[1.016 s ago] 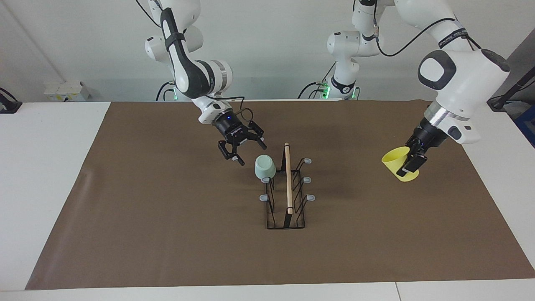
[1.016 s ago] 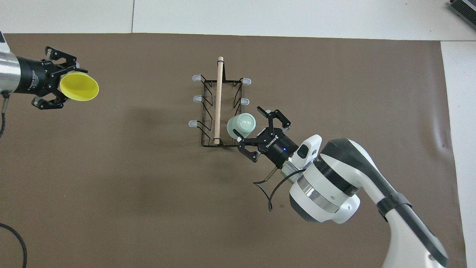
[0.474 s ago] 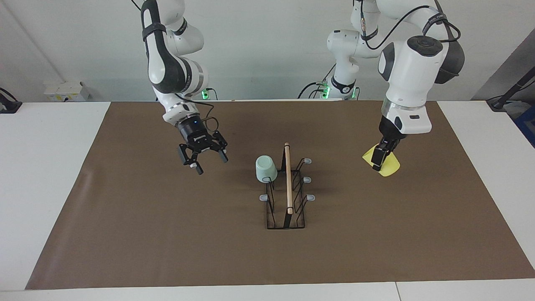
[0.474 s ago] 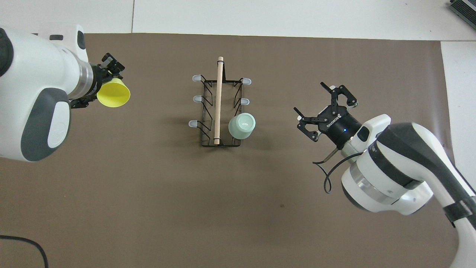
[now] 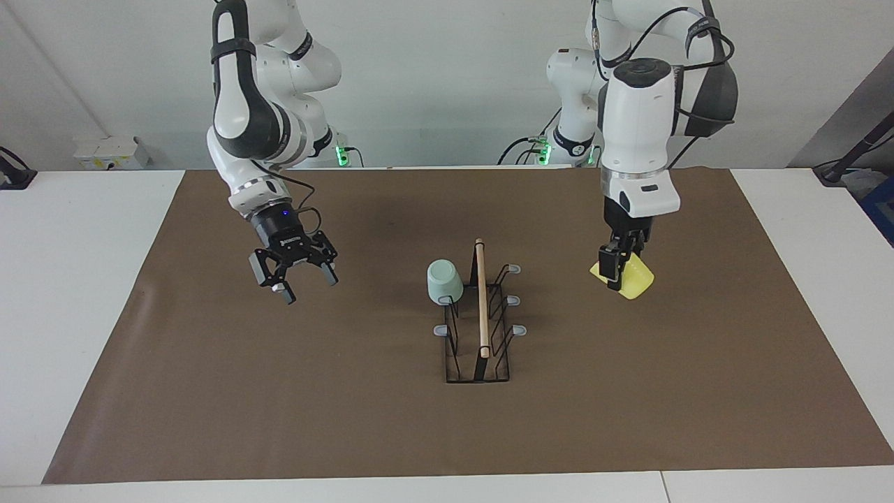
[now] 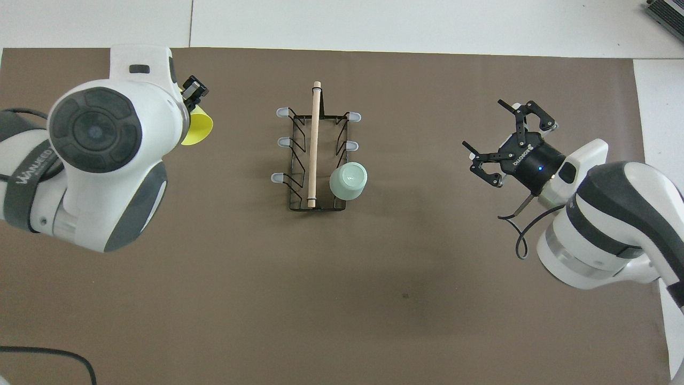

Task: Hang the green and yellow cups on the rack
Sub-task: 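Open the right gripper and withdraw while the left gripper lifts the yellow cup, then carry the yellow cup to the rack while the right gripper returns to rest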

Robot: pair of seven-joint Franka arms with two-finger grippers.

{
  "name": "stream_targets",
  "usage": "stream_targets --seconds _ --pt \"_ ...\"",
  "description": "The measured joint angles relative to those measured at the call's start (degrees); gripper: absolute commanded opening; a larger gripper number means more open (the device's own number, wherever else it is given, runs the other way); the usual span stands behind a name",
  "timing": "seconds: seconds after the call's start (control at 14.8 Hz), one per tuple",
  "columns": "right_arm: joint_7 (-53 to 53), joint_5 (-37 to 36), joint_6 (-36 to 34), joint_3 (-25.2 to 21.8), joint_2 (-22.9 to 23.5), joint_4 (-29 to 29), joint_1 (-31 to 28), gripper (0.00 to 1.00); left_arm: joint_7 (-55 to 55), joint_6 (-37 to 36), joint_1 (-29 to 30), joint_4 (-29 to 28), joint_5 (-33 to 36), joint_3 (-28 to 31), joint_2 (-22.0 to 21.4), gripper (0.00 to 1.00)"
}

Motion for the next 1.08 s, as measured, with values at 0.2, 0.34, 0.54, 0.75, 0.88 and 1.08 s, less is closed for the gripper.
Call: stream_targets --seconds 0.2,0.34,0.54,0.75,0.88,1.08 --pt "11.1 -19.2 -8.3 -0.3 0.0 0.5 -6.1 1.00 -7.8 1.1 -3.4 -3.5 7.7 0.0 -1.2 0.00" --pt "19.4 -31.2 -10.7 -0.4 -0.2 1.4 -8.1 1.00 -13.5 1.2 -5.7 -5.9 13.8 -0.1 -2.0 0.00" --pt "35.0 -48.3 -11.6 -0.2 -1.4 2.1 -7.9 1.00 -23.3 1.2 -9.3 -9.3 22.8 -0.2 -2.5 0.00" --pt "49.2 -61.6 -12.5 0.2 -2.4 2.1 -7.3 1.00 -28.4 1.2 -11.6 -11.2 28.2 -0.2 -2.8 0.00" --pt "59.1 -70.0 -13.2 0.3 -2.9 2.1 -6.7 1.00 -31.9 1.1 -12.7 -12.5 32.0 -0.2 -3.3 0.00" --pt "75.0 -81.8 -14.7 0.6 -3.9 2.1 -5.8 1.00 -38.3 -0.4 -14.7 -14.1 37.4 -0.1 -3.6 0.00"
